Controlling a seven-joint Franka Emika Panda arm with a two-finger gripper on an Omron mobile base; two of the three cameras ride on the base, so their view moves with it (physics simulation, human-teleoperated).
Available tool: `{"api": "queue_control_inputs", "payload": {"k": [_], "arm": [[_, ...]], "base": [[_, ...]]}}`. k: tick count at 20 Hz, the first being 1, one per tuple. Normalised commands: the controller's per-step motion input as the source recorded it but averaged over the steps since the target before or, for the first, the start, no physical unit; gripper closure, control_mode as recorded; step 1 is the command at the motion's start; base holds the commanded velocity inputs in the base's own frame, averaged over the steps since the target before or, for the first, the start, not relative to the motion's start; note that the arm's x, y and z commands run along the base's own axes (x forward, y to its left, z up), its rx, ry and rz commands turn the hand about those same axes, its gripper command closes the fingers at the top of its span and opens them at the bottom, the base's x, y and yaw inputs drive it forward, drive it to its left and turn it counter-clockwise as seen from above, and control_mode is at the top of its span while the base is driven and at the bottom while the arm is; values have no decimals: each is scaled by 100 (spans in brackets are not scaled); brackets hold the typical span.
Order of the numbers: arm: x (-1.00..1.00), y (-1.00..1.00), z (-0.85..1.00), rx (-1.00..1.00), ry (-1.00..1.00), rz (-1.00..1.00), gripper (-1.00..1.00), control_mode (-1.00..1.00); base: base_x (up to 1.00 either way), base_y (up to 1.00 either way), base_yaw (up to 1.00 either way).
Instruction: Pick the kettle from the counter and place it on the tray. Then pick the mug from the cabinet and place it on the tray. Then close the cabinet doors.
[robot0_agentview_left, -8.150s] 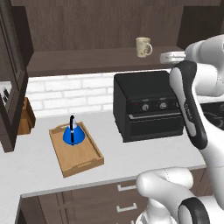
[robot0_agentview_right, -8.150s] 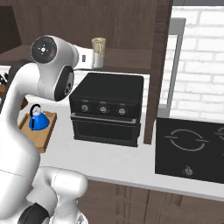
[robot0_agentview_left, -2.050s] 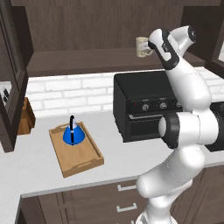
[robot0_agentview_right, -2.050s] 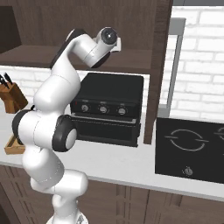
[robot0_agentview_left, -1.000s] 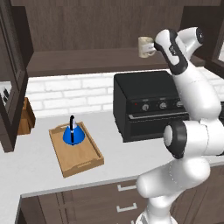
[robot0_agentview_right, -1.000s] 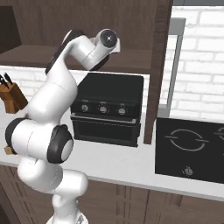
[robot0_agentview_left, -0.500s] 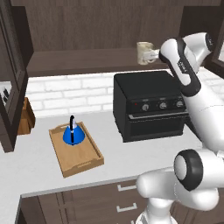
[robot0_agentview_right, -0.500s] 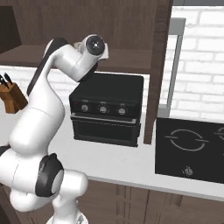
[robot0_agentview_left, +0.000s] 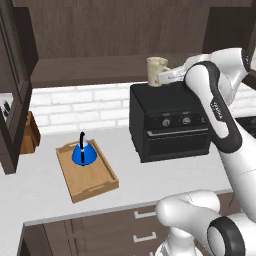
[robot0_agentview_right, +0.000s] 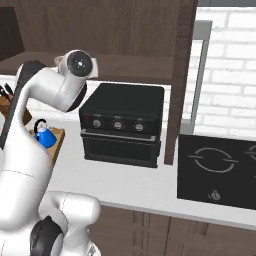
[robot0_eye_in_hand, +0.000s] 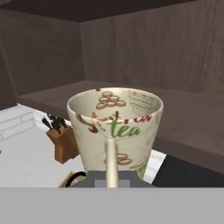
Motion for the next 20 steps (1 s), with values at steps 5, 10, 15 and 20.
{"api": "queue_control_inputs", "payload": {"k": [5,10,15,20], "arm": [[-99,62,-11,0,0,10,100,-100],[-93,67,-31,-8,0,10,100,-100],[-72,63,-55,-13,0,6,100,-100],[-36,34,-70,-15,9,1,100,-100]], "base": [[0,0,0],[0,0,0],[0,0,0],[0,0,0]]}}
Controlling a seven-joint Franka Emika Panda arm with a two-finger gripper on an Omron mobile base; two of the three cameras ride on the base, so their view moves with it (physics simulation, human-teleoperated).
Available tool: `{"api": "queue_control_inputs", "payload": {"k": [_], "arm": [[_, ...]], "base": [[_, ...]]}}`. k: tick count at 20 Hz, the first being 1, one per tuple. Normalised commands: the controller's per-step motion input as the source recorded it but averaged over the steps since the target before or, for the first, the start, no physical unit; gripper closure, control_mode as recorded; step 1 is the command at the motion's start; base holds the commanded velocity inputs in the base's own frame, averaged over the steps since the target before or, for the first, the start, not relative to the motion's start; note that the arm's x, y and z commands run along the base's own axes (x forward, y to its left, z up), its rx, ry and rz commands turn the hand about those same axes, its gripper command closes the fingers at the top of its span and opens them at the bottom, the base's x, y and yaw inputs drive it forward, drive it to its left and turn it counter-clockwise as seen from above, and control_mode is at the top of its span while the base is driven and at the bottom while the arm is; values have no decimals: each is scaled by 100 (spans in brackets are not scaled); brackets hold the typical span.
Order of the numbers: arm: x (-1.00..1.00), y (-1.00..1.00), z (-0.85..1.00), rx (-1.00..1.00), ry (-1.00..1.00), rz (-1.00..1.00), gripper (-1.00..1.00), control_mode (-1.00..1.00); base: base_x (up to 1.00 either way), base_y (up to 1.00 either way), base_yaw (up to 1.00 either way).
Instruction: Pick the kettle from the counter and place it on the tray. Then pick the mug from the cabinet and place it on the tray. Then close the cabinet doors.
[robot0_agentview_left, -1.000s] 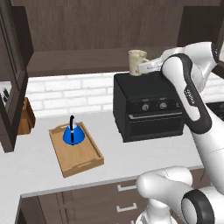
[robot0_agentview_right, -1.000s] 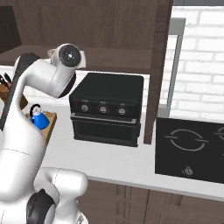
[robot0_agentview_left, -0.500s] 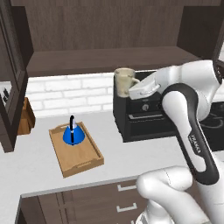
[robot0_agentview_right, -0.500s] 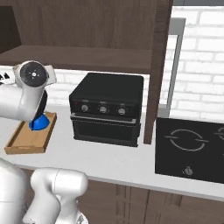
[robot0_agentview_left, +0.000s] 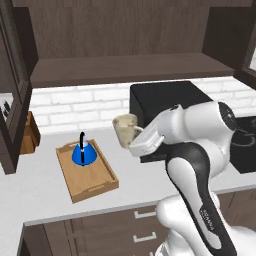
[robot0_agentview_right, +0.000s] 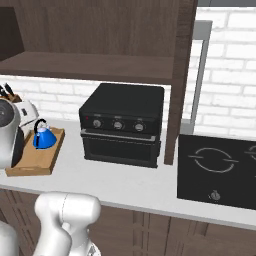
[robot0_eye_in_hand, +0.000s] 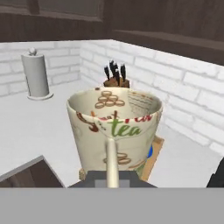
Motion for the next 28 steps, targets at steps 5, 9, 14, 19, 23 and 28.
{"api": "queue_control_inputs", "payload": {"k": [5,9,14,19,23,28], "arm": [[-9,10,-68,-11,11,0,100,-100],[-9,5,-55,-8,2,0,100,-100],[-6,2,-44,-2,0,1,100,-100],[0,0,-38,0,-4,0,100,-100],[5,3,-40,0,-10,0,100,-100],[2,6,-34,0,-7,0,100,-100]], "base": [[0,0,0],[0,0,0],[0,0,0],[0,0,0],[0,0,0],[0,0,0]]}}
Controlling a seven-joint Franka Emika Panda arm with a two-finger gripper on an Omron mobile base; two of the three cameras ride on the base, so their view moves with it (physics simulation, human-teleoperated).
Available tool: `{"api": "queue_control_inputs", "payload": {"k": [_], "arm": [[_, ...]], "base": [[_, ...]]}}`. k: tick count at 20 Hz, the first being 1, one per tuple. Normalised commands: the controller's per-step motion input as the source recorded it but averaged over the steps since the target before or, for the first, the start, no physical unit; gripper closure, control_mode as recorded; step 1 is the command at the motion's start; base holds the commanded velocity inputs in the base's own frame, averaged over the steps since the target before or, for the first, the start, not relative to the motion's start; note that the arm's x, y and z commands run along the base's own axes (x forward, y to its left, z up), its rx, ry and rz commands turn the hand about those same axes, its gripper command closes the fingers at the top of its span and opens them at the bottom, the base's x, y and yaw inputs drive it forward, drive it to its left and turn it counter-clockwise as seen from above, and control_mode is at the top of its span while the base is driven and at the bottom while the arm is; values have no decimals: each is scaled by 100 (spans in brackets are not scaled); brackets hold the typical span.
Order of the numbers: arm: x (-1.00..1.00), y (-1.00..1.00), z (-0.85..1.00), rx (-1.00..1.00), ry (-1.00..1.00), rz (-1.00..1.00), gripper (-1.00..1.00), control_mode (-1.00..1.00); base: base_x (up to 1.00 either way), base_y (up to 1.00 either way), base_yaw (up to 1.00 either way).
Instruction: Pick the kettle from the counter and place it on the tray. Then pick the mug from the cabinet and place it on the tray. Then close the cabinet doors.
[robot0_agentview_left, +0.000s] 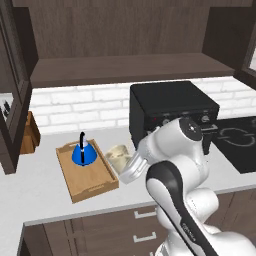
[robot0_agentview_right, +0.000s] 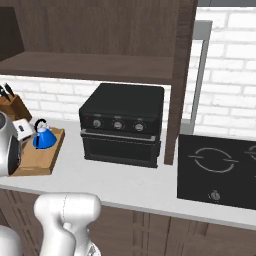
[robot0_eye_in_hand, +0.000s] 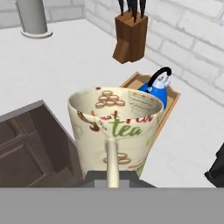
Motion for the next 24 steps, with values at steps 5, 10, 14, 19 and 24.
{"api": "queue_control_inputs", "payload": {"k": [5,10,14,19,24], "arm": [[0,1,-24,0,-12,0,100,-100],[0,0,-15,0,-26,0,100,-100],[-2,-5,-17,0,-25,2,100,-100],[0,0,-15,0,-19,0,100,-100],[12,0,-16,3,-1,1,100,-100]], "base": [[0,0,0],[0,0,0],[0,0,0],[0,0,0],[0,0,0]]}}
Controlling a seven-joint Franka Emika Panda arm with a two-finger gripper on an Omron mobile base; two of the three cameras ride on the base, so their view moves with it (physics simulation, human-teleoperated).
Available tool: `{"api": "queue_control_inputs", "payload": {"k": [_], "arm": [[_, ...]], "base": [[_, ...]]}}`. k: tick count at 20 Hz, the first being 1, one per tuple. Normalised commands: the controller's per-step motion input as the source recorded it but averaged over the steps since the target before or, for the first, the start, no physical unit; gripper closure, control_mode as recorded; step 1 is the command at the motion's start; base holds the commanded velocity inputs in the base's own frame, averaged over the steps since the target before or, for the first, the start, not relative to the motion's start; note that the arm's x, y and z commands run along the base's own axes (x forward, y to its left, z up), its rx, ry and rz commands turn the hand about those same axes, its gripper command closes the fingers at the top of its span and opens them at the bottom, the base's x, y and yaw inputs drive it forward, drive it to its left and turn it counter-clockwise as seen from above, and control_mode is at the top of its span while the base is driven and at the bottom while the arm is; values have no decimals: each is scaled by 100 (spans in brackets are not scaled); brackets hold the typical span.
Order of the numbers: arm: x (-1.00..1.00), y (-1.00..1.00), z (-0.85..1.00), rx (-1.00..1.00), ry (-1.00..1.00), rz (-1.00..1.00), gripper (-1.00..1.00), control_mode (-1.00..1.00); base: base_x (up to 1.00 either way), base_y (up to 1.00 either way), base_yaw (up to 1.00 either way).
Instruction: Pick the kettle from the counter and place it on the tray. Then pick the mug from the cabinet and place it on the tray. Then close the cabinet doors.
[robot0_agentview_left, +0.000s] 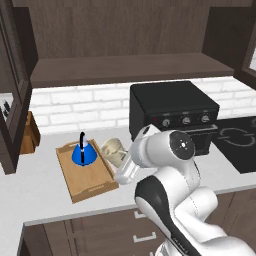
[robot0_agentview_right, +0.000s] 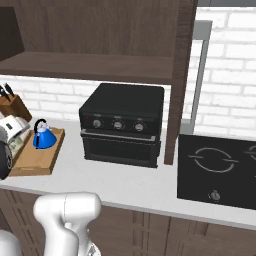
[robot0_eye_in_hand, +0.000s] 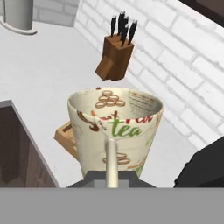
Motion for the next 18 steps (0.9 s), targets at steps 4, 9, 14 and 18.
{"api": "queue_control_inputs", "payload": {"k": [4,9,14,18], "arm": [[25,0,-29,13,13,8,100,-100],[23,0,-36,20,12,14,100,-100],[17,10,-42,10,0,14,100,-100],[32,25,-34,1,0,4,100,-100]], "base": [[0,0,0],[0,0,0],[0,0,0],[0,0,0]]}}
